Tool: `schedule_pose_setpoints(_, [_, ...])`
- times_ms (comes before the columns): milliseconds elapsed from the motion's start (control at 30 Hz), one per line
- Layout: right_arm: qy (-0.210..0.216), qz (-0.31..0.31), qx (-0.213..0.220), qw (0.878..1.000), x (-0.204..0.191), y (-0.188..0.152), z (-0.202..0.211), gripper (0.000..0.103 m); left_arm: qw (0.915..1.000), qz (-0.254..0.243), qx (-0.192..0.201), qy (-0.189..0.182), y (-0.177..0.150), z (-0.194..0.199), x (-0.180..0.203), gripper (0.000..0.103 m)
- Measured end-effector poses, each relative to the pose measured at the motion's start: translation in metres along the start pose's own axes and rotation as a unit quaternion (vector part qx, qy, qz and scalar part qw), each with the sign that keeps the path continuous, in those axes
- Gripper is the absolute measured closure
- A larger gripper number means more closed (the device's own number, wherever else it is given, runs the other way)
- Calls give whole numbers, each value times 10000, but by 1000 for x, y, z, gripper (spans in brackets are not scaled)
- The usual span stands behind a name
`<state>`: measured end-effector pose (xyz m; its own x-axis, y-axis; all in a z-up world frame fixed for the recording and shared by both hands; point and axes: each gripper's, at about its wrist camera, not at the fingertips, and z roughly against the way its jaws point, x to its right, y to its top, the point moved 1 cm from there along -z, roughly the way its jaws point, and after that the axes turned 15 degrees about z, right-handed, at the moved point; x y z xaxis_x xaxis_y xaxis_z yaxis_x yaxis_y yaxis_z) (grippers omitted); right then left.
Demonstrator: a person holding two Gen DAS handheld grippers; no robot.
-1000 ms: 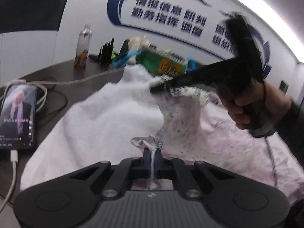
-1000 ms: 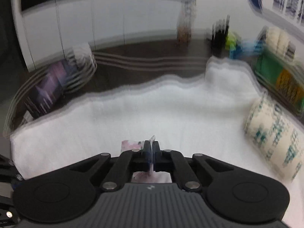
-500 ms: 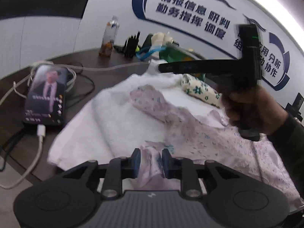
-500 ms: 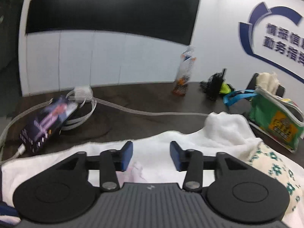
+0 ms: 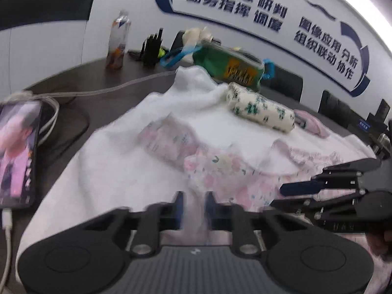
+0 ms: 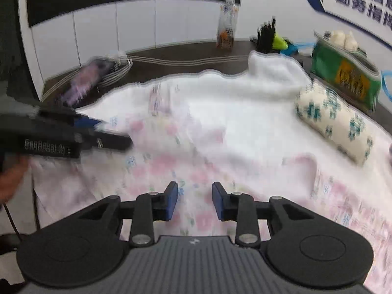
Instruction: Fold clothes
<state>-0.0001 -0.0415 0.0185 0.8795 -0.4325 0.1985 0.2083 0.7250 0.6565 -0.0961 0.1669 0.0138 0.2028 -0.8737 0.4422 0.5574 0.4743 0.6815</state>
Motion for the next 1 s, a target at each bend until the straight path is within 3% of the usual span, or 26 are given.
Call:
schedule_pose_setpoints(100, [231,-230,319,9990,13,17,11,69,10000,16,77,-50,-14,10,-5,86])
schedule_pose_setpoints(233, [718,-166,865,9935,25,80,5,60,9997,106,208,101,-17,11,-6,85])
schedule_pose_setpoints(333, [747,40,409,9964,15,115,-46,59,9994,101,293,128,-17,15,-5,85])
schedule_pose_setpoints(367, [674,196,159,9974,8,121,-66,62,9993,100,321,137,-17,16,-5,87])
schedule_pose_setpoints(400, [562,259,11,9981,3,122,-79,91,9992,98,350,146,-17,17,-4,90])
schedule_pose_setpoints(433, [395,240,-21,9989,-1,120,-86,103,9991,97,378,155,-16,19,-4,95])
schedule_pose_setpoints(467, [178,187,81,9996,-3,118,-86,102,9990,95,406,164,-16,20,-4,97])
schedule_pose_setpoints(567, [-665,188,1165,9908,-5,108,-37,102,9985,340,432,70,-10,21,-9,98])
schedule_pose_setpoints(667, [-1267,533,1526,9787,-18,103,-11,101,9965,709,402,178,0,13,-17,98])
schedule_pose_setpoints(733, [-1140,885,1274,9813,-30,105,-29,91,9935,953,441,431,1,10,-23,94])
schedule_pose_setpoints(800, [-867,1221,870,9849,-38,107,-54,59,9913,1098,557,468,-1,18,-31,88])
schedule_pose_setpoints(867, [-847,1077,812,9872,-32,106,-56,59,9913,1084,646,363,-6,32,-39,75])
schedule_pose_setpoints(1000, [-780,558,1271,9872,-2,87,9,55,9963,723,466,30,-19,56,-45,64])
